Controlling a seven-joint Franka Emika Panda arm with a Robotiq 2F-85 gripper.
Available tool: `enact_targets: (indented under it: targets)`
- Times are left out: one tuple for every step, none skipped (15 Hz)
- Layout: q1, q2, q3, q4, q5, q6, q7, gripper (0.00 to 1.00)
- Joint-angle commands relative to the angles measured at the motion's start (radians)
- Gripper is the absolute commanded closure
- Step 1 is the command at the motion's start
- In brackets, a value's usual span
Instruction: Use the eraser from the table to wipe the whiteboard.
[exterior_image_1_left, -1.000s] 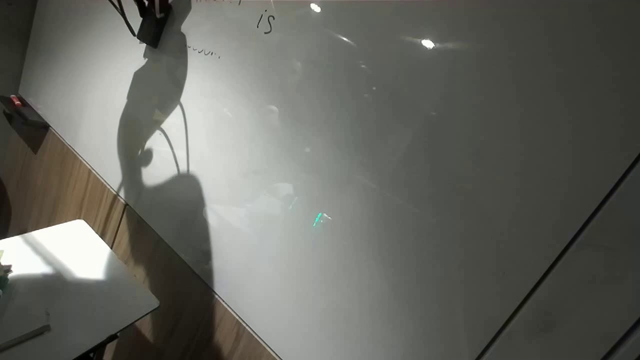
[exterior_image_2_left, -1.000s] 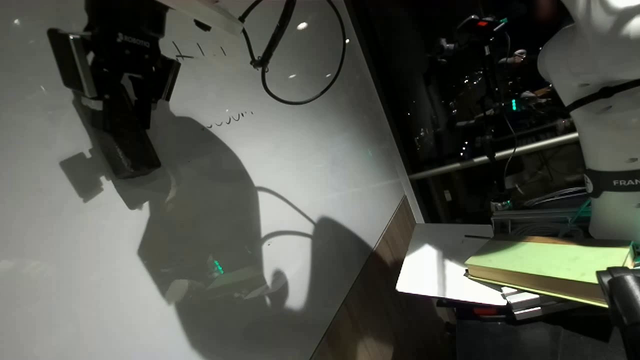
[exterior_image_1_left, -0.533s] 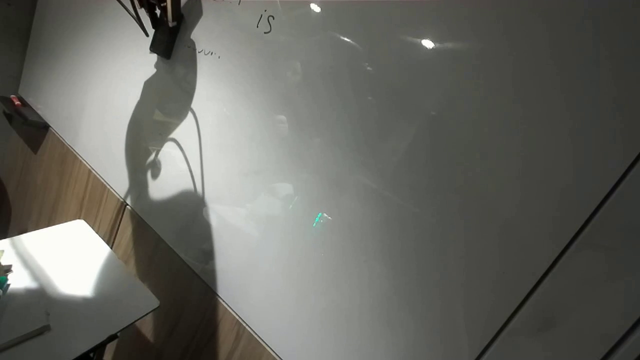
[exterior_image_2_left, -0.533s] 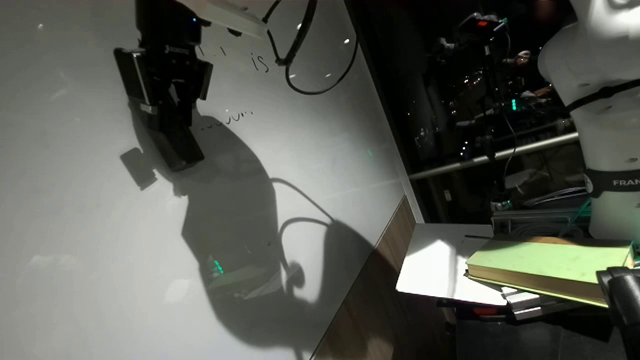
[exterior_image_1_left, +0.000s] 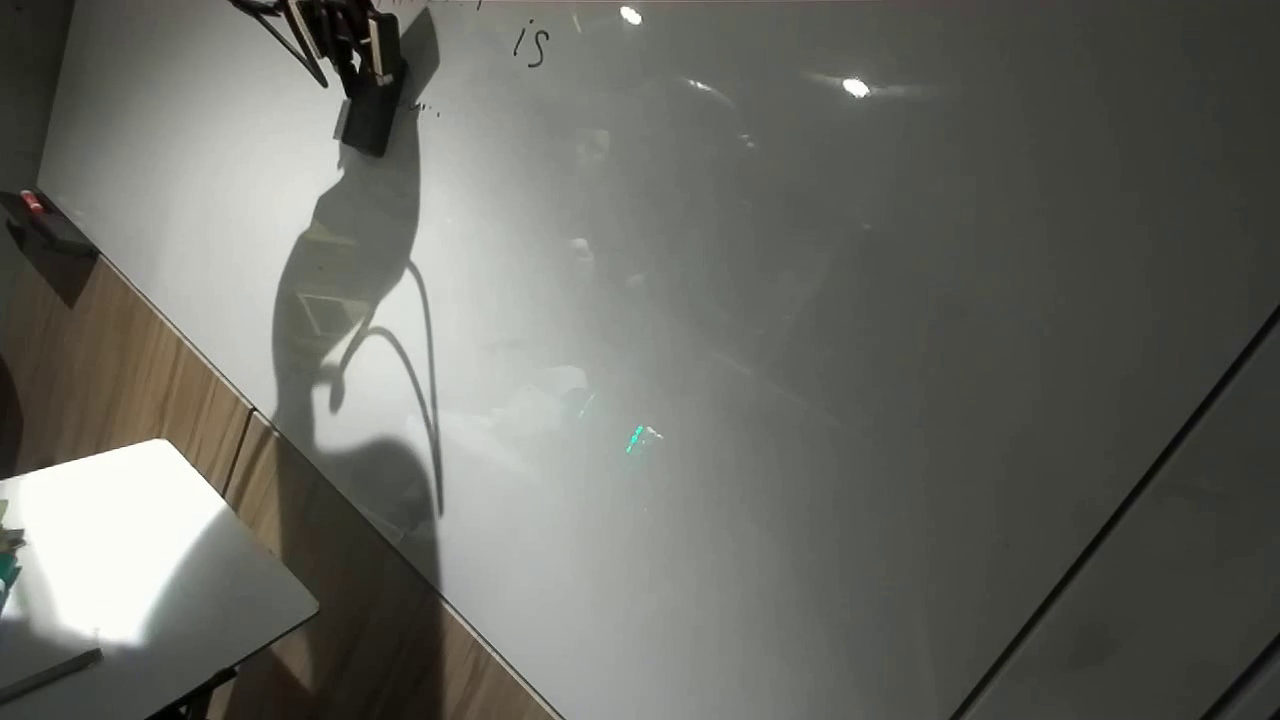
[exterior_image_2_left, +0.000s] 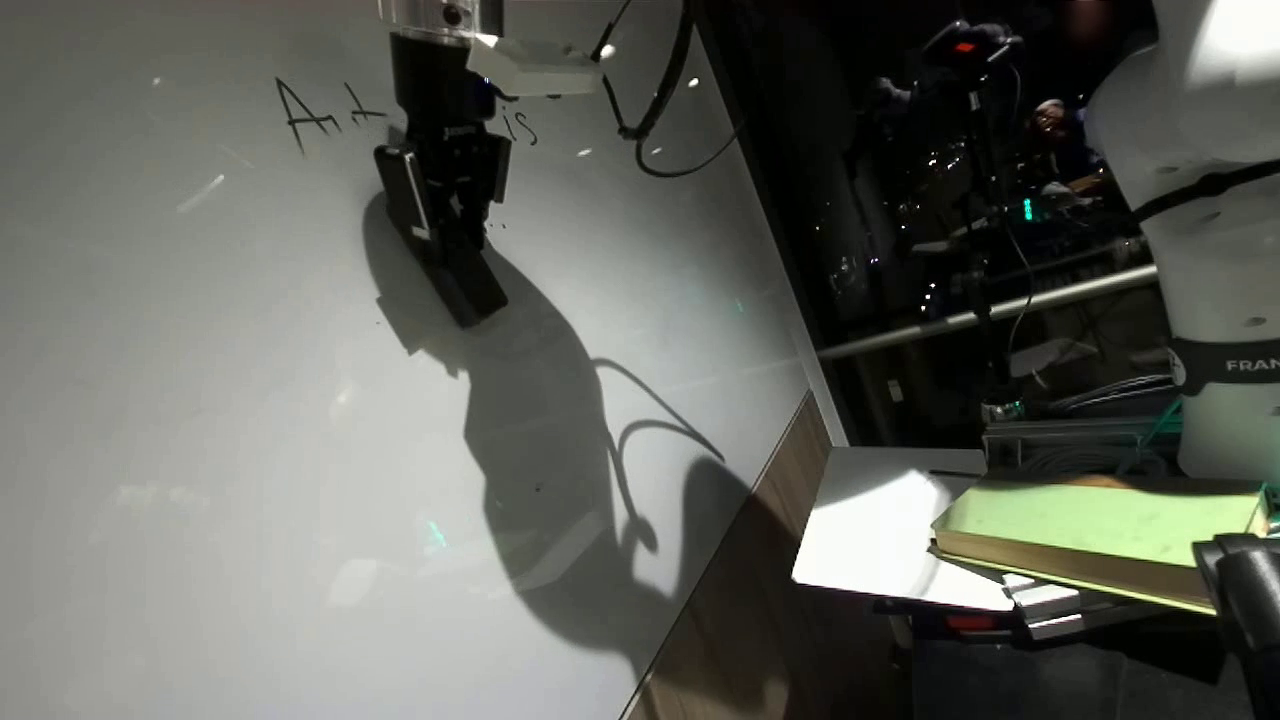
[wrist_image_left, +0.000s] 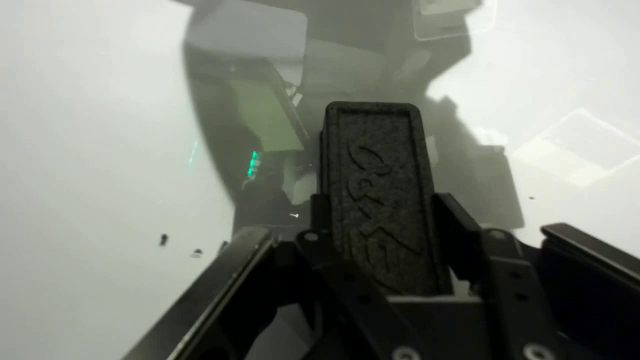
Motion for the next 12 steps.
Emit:
enact_targets:
  targets:
    - [-0.103, 0.017, -0.046, 0.009, -0.114, 0.058, 0.014, 0.71]
    - [-0.116, 0.010, -0.047, 0.001, -0.120, 0.058, 0.018, 0.71]
    - [-0.129, 0.004, -0.048, -0.006, -0.123, 0.057, 0.020, 0.71]
    - [-0.141, -0.001, -0.049, -0.011, -0.127, 0.055, 0.021, 0.71]
    - [-0.153, -0.005, -0.050, -0.017, -0.131, 0.054, 0.024, 0.71]
    - [-0.164, -0.009, -0.050, -0.021, -0.133, 0.052, 0.026, 0.71]
    - [-0.175, -0.012, -0.052, -0.024, -0.135, 0.051, 0.027, 0.71]
    - [-0.183, -0.015, -0.054, -0.027, -0.133, 0.049, 0.026, 0.71]
    - [-0.191, -0.017, -0.059, -0.029, -0.129, 0.049, 0.023, 0.71]
    - [-0.197, -0.018, -0.063, -0.028, -0.125, 0.047, 0.017, 0.71]
    - [-0.204, -0.019, -0.067, -0.025, -0.124, 0.039, 0.014, 0.71]
    - [-0.210, -0.019, -0.072, -0.022, -0.122, 0.033, 0.011, 0.71]
